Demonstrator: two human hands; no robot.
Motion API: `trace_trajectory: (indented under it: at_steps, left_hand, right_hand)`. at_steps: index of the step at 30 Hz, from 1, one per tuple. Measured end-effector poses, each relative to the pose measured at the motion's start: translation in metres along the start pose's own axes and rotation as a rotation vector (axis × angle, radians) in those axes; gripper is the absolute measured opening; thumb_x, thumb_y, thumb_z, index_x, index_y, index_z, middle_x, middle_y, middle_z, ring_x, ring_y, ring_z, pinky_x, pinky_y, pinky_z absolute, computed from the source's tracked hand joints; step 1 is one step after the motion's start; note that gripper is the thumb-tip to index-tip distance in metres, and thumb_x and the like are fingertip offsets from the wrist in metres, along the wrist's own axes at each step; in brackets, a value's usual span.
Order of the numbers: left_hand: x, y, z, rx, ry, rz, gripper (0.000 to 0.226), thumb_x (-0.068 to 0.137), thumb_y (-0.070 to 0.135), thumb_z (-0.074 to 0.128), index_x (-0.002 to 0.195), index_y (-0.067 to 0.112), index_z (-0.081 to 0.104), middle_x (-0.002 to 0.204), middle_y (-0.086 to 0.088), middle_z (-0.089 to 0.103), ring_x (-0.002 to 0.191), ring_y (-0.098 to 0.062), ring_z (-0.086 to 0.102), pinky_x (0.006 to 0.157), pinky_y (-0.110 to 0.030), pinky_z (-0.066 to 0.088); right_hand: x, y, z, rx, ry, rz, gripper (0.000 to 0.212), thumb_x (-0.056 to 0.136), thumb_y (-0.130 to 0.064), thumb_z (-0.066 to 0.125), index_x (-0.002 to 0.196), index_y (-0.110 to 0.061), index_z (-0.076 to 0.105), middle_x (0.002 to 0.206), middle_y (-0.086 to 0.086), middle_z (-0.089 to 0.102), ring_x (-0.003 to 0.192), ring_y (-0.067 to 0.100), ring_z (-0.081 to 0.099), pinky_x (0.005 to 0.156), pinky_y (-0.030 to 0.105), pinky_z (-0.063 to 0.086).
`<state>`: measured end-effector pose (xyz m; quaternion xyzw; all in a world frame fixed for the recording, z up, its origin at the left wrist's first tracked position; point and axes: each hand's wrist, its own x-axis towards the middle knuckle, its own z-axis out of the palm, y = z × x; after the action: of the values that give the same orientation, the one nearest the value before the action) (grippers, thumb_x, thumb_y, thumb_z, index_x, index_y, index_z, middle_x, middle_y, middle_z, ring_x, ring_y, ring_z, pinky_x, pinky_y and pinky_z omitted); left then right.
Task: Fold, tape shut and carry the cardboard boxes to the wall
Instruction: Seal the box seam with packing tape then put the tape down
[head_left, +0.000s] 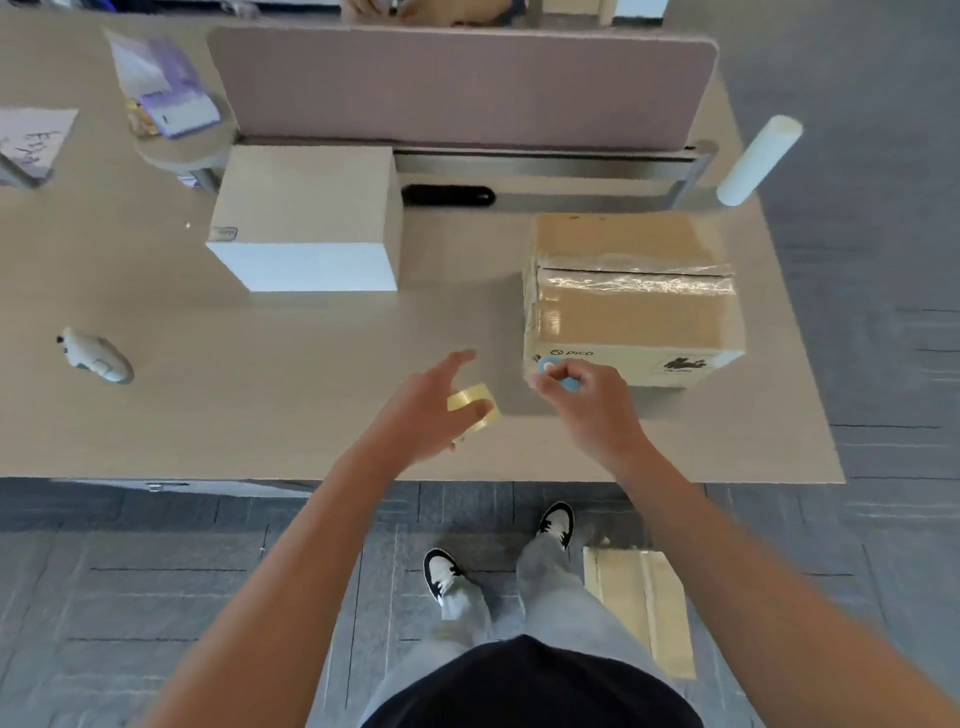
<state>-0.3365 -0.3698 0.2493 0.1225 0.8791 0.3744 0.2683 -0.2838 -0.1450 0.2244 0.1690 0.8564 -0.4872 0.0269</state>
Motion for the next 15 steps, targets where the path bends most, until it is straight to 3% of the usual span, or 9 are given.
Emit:
trace_trajectory:
  at_steps: [2, 4, 5, 10, 15]
  left_hand:
    - [0.014, 0.025, 0.01, 0.002, 0.017, 0.038, 0.062, 0.092, 0.048, 0.073, 0.147, 0.037, 0.047, 0.118, -0.004, 0.07, 0.098, -0.019, 0.069, 0.078, -0.023, 0.05]
    - [0.024, 0.051, 0.022, -0.028, 0.014, 0.089, 0.058, 0.087, 0.045, 0.08, 0.137, 0.034, 0.053, 0.103, 0.008, 0.066, 0.088, -0.011, 0.064, 0.064, -0.007, 0.042]
    - [0.028, 0.063, 0.029, -0.043, 0.016, 0.118, 0.057, 0.084, 0.042, 0.084, 0.131, 0.034, 0.054, 0.096, 0.011, 0.063, 0.084, -0.01, 0.063, 0.061, -0.006, 0.04]
    - [0.06, 0.106, 0.055, -0.072, 0.067, 0.22, 0.053, 0.075, 0.036, 0.09, 0.112, 0.04, 0.053, 0.101, 0.005, 0.062, 0.091, -0.018, 0.061, 0.077, -0.038, 0.052]
    - [0.098, 0.154, 0.07, -0.012, 0.05, 0.295, 0.051, 0.078, 0.037, 0.087, 0.116, 0.042, 0.054, 0.101, 0.012, 0.06, 0.094, -0.017, 0.06, 0.089, -0.044, 0.054]
  right_hand:
    - [0.003, 0.011, -0.026, 0.046, 0.106, 0.053, 0.021, 0.095, -0.033, 0.074, 0.084, -0.016, 0.075, 0.076, -0.019, 0.064, 0.06, -0.012, 0.054, 0.061, 0.01, 0.034]
    - [0.008, 0.023, -0.052, 0.081, 0.191, 0.112, 0.022, 0.095, -0.032, 0.073, 0.08, -0.017, 0.074, 0.072, -0.017, 0.063, 0.061, -0.005, 0.056, 0.064, 0.019, 0.038]
    - [0.011, 0.028, -0.065, 0.097, 0.223, 0.143, 0.023, 0.095, -0.033, 0.072, 0.078, -0.019, 0.073, 0.071, -0.016, 0.064, 0.063, -0.001, 0.056, 0.065, 0.023, 0.039]
    - [0.031, 0.053, -0.114, 0.128, 0.354, 0.203, 0.023, 0.096, -0.034, 0.066, 0.076, -0.024, 0.068, 0.073, -0.013, 0.063, 0.07, 0.006, 0.057, 0.065, 0.026, 0.04]
    - [0.068, 0.075, -0.154, 0.168, 0.456, 0.227, 0.02, 0.094, -0.034, 0.065, 0.076, -0.025, 0.068, 0.073, -0.009, 0.063, 0.071, 0.01, 0.06, 0.068, 0.03, 0.046]
